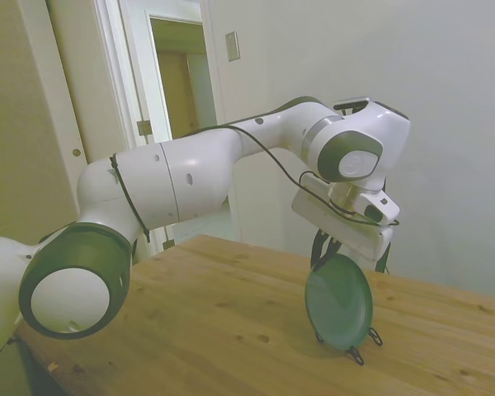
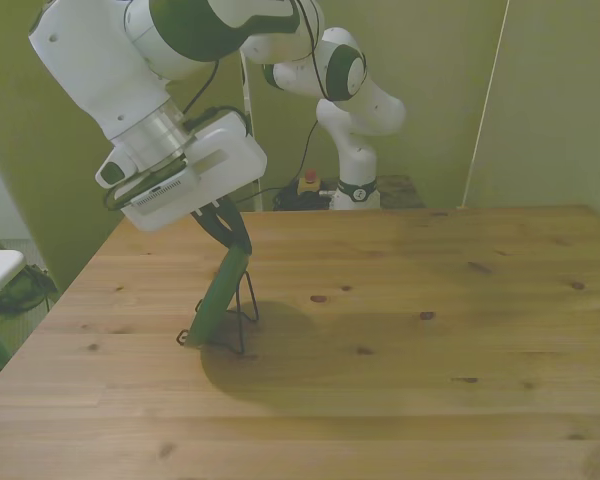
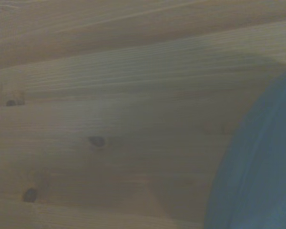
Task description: Unload the plate
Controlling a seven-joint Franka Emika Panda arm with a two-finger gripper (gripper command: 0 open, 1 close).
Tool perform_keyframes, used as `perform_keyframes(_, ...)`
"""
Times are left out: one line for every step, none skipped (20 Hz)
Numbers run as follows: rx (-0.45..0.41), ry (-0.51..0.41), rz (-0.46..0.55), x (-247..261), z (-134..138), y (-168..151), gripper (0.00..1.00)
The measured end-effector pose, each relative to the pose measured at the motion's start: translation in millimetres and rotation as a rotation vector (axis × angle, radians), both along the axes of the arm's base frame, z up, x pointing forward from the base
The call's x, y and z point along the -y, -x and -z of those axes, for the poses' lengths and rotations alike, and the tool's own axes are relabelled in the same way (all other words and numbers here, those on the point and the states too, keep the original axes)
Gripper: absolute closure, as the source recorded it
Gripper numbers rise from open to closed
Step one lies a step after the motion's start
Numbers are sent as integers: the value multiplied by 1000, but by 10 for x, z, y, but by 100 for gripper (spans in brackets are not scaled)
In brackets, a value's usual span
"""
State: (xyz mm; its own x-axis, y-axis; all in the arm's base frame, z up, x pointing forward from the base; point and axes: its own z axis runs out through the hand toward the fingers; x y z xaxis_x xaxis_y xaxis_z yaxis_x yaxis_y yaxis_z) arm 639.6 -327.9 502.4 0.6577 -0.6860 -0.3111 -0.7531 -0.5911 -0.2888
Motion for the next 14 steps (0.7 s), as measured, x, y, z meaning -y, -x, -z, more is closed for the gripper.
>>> perform_keyframes(6,4,0,-1,-43,6,100)
perform_keyframes(14,8,1,1,-94,16,100)
perform_keyframes(21,13,2,5,-150,29,100)
perform_keyframes(28,17,3,10,-212,50,100)
perform_keyframes(36,21,4,14,-283,76,100)
perform_keyframes(41,25,5,20,-364,111,100)
perform_keyframes(49,28,6,23,-461,155,100)
perform_keyframes(64,33,8,24,-583,201,100)
perform_keyframes(83,39,12,22,-720,252,100)
perform_keyframes(104,46,15,13,-874,312,100)
perform_keyframes(123,53,18,-7,-1043,389,100)
perform_keyframes(141,60,20,-43,-1217,477,100)
perform_keyframes(157,65,20,-102,-1397,576,100)
perform_keyframes(170,70,18,-198,-1581,684,100)
